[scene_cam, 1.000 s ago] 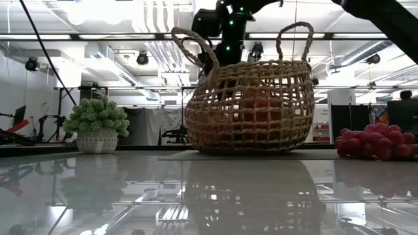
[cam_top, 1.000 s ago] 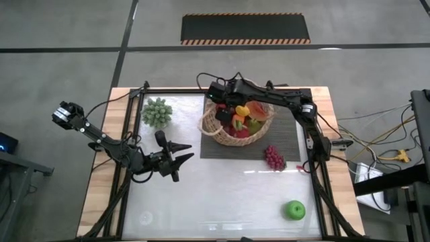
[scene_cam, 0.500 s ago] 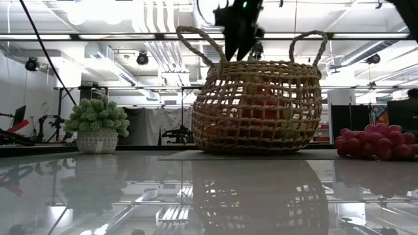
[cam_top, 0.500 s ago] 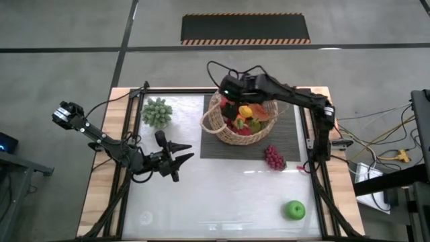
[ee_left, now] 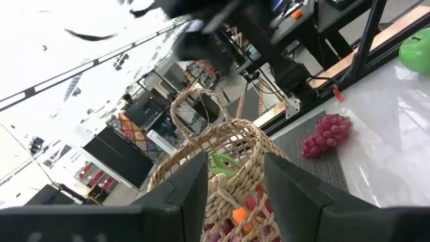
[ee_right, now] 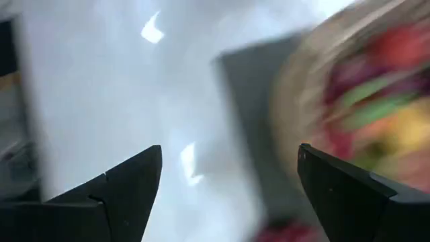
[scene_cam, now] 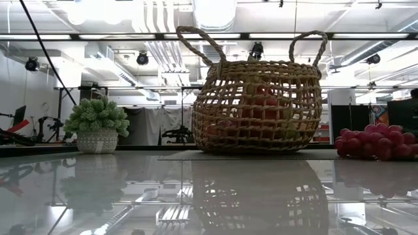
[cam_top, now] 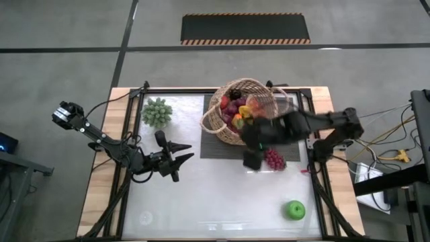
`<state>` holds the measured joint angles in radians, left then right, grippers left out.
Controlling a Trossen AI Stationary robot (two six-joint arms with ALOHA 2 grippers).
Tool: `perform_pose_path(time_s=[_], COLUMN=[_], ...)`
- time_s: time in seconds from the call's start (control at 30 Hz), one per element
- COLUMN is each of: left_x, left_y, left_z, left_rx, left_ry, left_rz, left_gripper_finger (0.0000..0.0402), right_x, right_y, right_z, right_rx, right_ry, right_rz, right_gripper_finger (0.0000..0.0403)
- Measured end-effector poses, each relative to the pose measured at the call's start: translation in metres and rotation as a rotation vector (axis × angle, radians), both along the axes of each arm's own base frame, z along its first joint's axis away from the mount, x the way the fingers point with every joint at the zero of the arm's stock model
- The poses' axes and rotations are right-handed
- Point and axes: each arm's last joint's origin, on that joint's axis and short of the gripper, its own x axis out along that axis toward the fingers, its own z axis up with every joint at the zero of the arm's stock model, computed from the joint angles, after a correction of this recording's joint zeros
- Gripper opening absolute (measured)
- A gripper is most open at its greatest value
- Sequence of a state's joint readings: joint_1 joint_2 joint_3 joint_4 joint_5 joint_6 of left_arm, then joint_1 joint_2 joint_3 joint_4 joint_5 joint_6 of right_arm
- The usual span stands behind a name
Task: Build produce basket
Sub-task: Put the green apple into the brown basket
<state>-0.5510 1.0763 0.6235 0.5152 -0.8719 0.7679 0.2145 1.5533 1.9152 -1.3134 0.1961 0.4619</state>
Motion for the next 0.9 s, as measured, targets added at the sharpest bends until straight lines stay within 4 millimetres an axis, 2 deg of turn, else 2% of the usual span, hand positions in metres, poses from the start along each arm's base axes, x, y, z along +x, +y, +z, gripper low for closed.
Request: perform_pose_path(time_s=[0.17, 0.27, 0.4, 0.63, 0.9], left_x=[0.0, 0.0, 0.0, 0.0, 0.0], left_y=[0.0, 0.0, 0.0, 0.0, 0.0], left_z=[0.0, 0.0, 0.0, 0.0, 0.005], left_rx=[-0.002, -0.002, -0.003, -0.003, -0.035], left_ry=[-0.001, -0.001, -0.001, -0.001, -0.054], left_rz=[0.0, 0.0, 0.0, -0.001, -0.002], left_gripper_finger=[0.0128, 0.0128, 0.0128, 0.0128, 0.0128], right_x=[-0.011, -0.018, -0.03, -0.063, -0.103], right_y=[0.05, 0.073, 0.098, 0.137, 0.166], right_z=[-0.036, -0.06, -0.089, -0.12, -0.139], right_rx=[0.302, 0.443, 0.542, 0.525, 0.311], right_ry=[0.14, 0.248, 0.383, 0.502, 0.364], right_rz=[0.006, -0.094, -0.241, -0.337, -0.358], right_gripper_finger=[0.0327, 0.0327, 0.0327, 0.0327, 0.0328])
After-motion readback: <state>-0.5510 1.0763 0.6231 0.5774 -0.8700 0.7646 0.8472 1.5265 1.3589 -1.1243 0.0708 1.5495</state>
